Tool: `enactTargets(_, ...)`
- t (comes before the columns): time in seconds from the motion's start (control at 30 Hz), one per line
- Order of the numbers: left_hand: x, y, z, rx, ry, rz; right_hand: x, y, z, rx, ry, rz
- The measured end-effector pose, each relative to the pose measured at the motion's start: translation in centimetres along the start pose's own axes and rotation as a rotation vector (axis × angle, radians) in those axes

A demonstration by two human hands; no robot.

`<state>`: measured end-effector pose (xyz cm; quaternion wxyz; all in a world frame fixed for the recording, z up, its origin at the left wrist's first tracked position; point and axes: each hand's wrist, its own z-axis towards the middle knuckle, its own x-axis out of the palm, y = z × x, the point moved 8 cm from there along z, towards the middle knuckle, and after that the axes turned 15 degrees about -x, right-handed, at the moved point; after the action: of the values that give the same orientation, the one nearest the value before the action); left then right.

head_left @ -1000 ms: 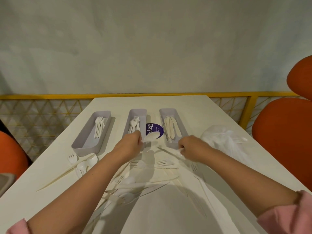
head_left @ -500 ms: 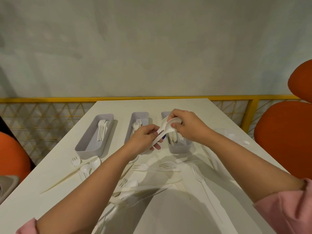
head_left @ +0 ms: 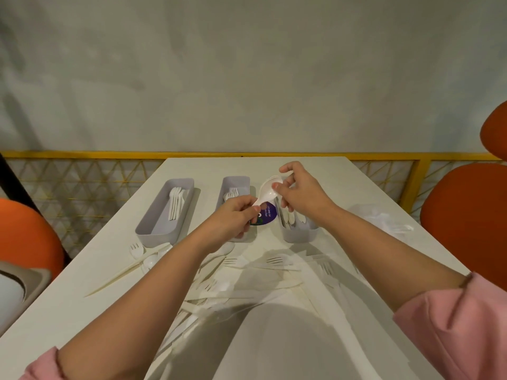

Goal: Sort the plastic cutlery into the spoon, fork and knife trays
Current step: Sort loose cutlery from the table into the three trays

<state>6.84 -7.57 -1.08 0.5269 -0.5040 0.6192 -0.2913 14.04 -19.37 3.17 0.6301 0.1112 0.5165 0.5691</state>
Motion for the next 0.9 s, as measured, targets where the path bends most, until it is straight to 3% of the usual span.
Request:
enactTargets(0.2,-2.8,1.7,0.3,-0.099,-0.076,-0.044,4.0,-1.1,-1.7,0.004,0.215,-0.045)
enactTargets(0.67,-6.8,4.9,0.5,-0.116,-0.147,-0.115,17.6,0.2,-4.0,-0.436,0.875,-0.622)
enactTargets(0.9,-8.1,6.2,1.4,-0.147,-0.157,-0.111,18.2,0.2,-3.7,-0.577,0.904,-0.835)
